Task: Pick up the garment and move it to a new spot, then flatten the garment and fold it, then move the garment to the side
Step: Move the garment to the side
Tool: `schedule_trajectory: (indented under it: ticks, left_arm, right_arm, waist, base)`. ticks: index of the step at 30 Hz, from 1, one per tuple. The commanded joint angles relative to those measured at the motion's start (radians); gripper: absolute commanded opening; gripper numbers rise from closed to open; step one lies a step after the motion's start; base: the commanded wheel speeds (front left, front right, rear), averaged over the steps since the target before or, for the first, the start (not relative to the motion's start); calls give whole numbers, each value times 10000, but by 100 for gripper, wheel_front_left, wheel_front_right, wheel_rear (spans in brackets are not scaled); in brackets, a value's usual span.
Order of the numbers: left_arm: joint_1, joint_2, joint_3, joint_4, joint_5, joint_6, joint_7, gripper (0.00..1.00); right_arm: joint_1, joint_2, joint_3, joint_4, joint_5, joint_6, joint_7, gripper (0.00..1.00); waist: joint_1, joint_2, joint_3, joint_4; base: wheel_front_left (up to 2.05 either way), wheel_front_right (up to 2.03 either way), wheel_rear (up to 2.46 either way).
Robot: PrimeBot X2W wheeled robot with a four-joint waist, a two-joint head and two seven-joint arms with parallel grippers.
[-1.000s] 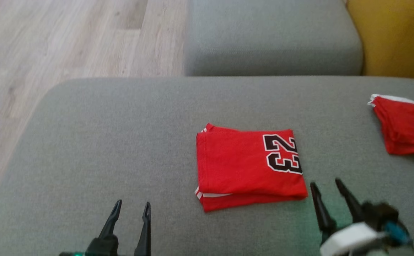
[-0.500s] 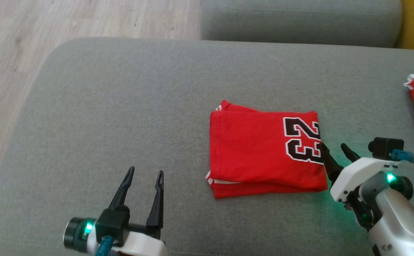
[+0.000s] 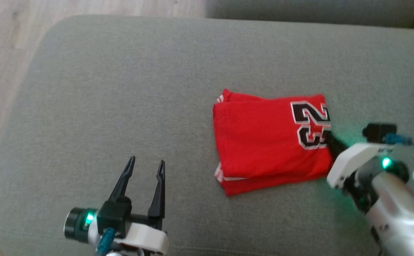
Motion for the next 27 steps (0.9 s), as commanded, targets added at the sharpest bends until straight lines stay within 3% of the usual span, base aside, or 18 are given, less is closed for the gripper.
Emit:
schedule_trajectory:
  ticks: [1, 10, 20, 27]
  left_arm:
    - [-510, -70, 204, -358, 212, 54, -122, 100]
    - [-1181, -72, -112, -429, 290, 21, -122, 100]
    - [-1976, -80, -127, -201, 58, -24, -122, 100]
    - [-2239, -67, 72, -179, 118, -46, -122, 100]
  right_arm:
    - [-660, -375, 134, -159, -99, 37, -283, 0]
    - [-2593, -1663, -247, -48, -635, 37, -351, 0]
    - [-3776, -3620, -1893, 539, -1939, 37, -217, 0]
    - [-3847, -4110, -2636, 599, -2426, 37, -114, 0]
  waist:
    - [-1, 0, 278, -242]
    - [-1, 0, 1069, -1029]
    - [-1, 0, 1625, -1840]
    - [-1, 0, 1830, -1836]
  base:
    - [0, 0, 0]
    - [0, 0, 0]
    - [0, 0, 0]
    - [0, 0, 0]
